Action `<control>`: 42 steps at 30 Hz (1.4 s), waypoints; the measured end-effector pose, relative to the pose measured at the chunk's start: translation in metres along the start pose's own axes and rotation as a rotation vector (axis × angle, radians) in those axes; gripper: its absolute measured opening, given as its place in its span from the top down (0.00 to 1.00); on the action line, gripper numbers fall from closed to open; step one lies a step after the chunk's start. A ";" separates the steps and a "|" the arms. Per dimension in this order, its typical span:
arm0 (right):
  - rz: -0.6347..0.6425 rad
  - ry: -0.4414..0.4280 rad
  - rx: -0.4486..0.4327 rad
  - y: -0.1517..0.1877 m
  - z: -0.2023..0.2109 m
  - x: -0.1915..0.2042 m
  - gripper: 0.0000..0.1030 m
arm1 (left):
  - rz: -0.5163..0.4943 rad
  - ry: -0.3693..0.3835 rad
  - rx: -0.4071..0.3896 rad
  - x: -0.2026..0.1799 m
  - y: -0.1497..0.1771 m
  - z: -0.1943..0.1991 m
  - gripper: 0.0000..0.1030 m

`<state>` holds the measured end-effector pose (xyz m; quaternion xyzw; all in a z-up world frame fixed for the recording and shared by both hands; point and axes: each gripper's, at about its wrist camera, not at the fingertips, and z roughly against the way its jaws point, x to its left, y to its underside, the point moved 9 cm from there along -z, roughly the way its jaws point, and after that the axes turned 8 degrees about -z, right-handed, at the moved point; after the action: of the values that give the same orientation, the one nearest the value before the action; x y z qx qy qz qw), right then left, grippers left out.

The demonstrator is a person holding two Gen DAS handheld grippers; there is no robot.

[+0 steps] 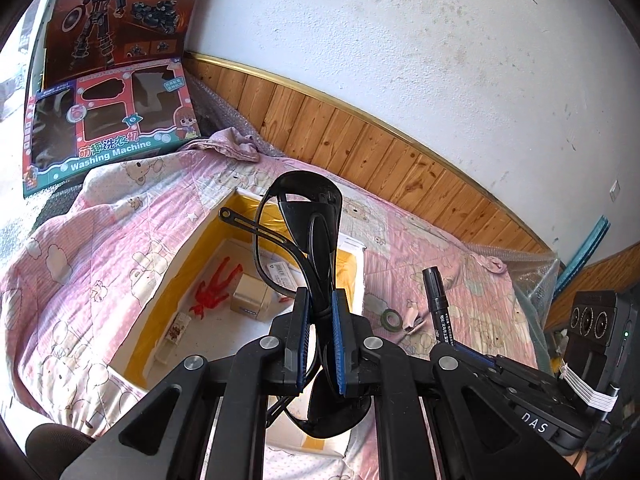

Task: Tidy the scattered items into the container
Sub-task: 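Lift the marker and glasses and carry them over the cardboard box, then lower the marker and glasses into the box and open both tools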

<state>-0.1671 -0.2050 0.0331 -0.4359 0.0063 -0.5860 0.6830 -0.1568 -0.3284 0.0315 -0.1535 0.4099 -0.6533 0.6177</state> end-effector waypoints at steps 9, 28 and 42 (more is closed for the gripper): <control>0.012 -0.033 0.050 -0.008 -0.040 0.022 0.87 | 0.033 -0.047 0.026 0.040 0.000 -0.015 0.89; 0.071 0.113 0.198 0.022 -0.133 0.001 0.86 | -0.040 -0.110 0.262 0.082 0.046 -0.095 0.89; 0.033 0.057 0.108 0.005 -0.091 0.002 0.59 | 0.060 -0.029 0.252 0.087 0.047 -0.071 0.71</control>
<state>-0.2096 -0.2608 -0.0256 -0.3814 0.0011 -0.5863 0.7147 -0.1918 -0.3806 -0.0727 -0.0718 0.3201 -0.6784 0.6573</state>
